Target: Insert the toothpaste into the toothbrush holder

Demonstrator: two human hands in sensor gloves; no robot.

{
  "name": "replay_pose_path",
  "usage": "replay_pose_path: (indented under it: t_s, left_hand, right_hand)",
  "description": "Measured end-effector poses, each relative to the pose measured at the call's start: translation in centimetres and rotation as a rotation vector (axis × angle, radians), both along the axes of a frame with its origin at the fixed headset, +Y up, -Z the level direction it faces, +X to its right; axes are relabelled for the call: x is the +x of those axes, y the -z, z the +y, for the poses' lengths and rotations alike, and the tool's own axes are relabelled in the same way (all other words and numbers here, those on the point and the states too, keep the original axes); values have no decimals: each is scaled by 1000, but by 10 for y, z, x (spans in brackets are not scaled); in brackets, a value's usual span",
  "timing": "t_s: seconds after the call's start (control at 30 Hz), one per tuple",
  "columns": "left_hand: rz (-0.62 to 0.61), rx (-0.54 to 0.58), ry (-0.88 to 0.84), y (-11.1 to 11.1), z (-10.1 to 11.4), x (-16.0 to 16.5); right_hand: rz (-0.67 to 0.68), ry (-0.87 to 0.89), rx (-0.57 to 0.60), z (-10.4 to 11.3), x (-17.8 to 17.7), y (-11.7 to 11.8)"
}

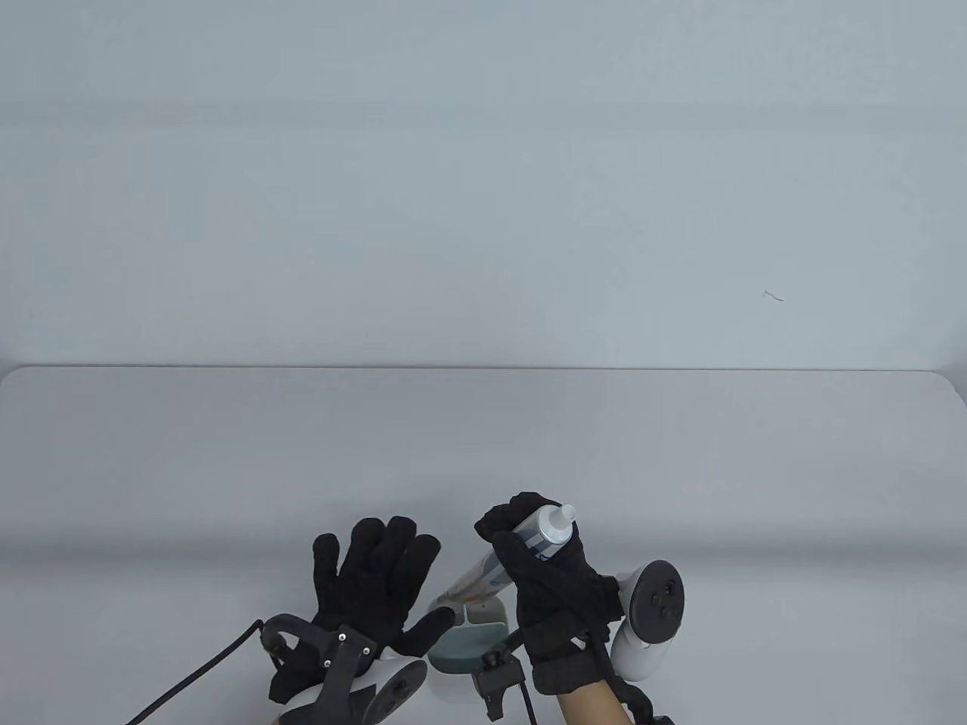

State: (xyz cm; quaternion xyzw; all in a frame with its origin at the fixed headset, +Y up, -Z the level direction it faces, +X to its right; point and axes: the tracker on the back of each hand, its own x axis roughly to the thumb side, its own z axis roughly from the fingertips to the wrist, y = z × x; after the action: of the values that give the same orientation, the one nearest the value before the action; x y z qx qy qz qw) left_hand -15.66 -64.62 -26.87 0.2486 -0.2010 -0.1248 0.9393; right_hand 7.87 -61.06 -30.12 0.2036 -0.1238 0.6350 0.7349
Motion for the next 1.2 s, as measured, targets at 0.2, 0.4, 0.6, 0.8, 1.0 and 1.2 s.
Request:
replay_pose_path:
  t_s: [0.2, 0.4, 0.6, 0.8, 1.0, 1.2]
  left_hand:
    - [119, -31, 51, -1, -16, -34]
    - [180, -142, 63, 10, -39, -56]
    - [207, -232, 8, 19, -50, -78]
    - [239, -336, 3, 27, -62, -83]
    - [242, -364, 2, 28, -63, -82]
    - [241, -386, 5, 28, -62, -81]
  right_hand:
    - [-56, -91, 27, 8, 3, -15]
    - [-75, -142, 0, 2, 2, -19]
    - [-55, -189, -34, -9, -8, -18]
    - [-7, -237, -43, -23, -25, -19]
    - [3, -300, -63, -40, -34, -19]
    - [8, -357, -87, -57, -42, -18]
